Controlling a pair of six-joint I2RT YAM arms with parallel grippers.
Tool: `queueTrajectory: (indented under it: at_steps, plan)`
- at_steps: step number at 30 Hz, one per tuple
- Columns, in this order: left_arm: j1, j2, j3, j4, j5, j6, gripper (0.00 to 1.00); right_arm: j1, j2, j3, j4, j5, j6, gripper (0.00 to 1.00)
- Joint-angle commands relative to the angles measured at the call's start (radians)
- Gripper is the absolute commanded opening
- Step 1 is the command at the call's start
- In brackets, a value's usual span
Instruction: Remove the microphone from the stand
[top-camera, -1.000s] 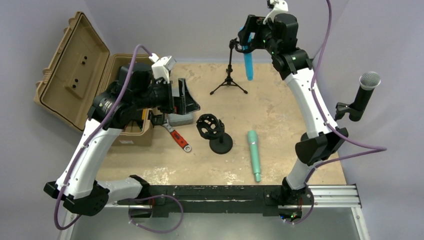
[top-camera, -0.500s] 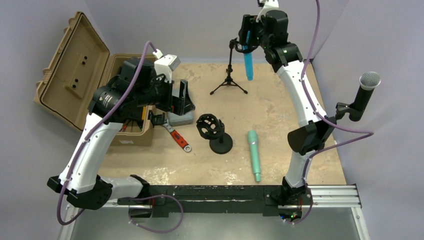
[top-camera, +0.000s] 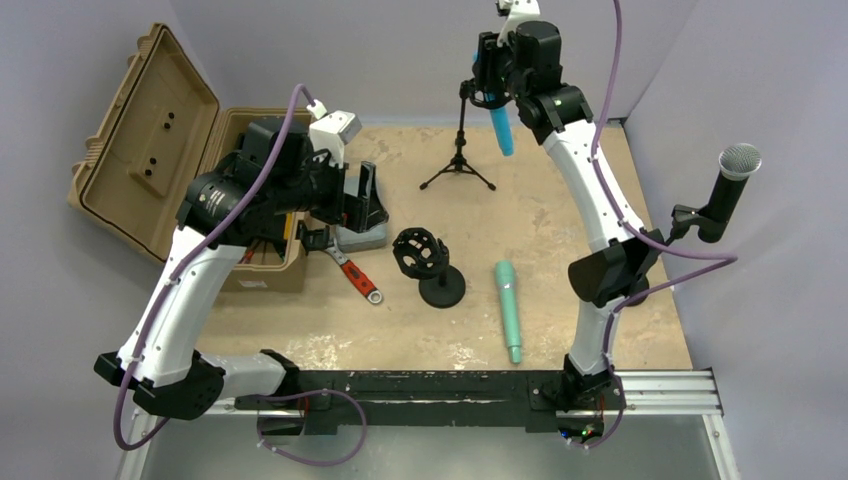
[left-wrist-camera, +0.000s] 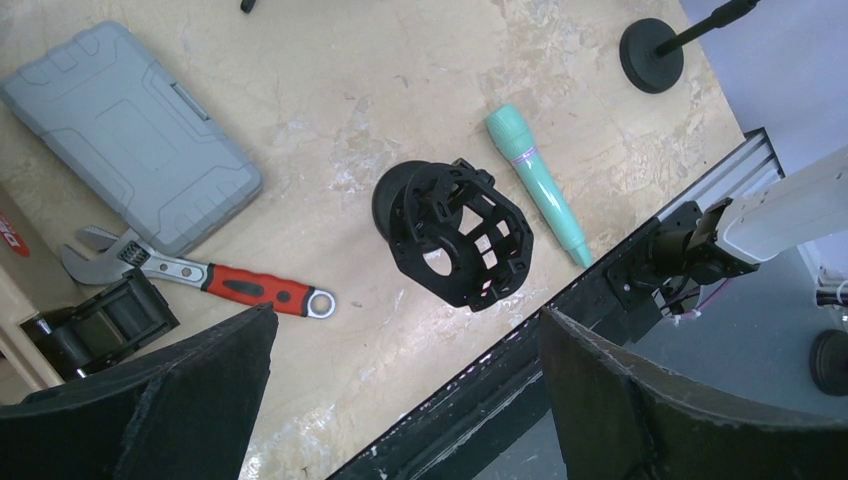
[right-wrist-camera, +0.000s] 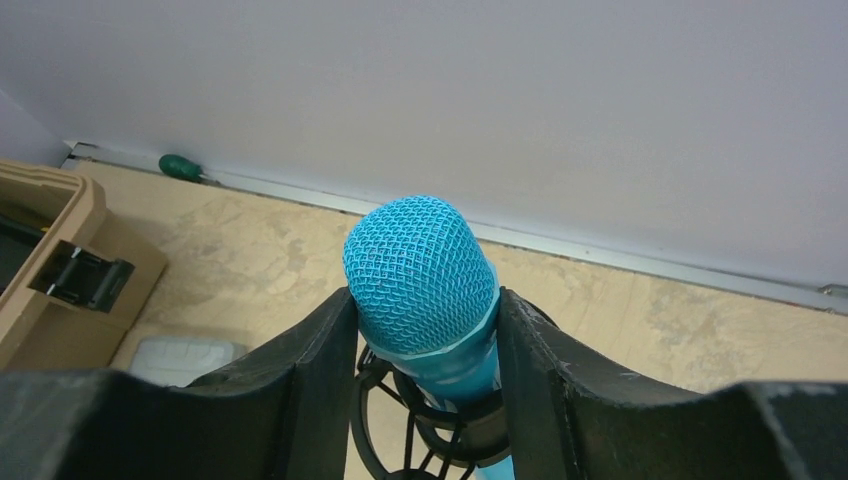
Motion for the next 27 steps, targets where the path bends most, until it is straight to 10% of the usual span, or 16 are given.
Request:
queueTrajectory:
  at_steps: [1,27]
  plan:
    - [-0.004,-0.024,0.007,0.005,-0.006,0.023,0.99,0.01,0.006,0.101,0.03,-0.004,-0.011,0.26]
    - [-0.004,-0.112,-0.083,0.11,0.145,-0.208,0.99,0.033,-0.176,0.173,0.617,-0.047,0.183,0.0]
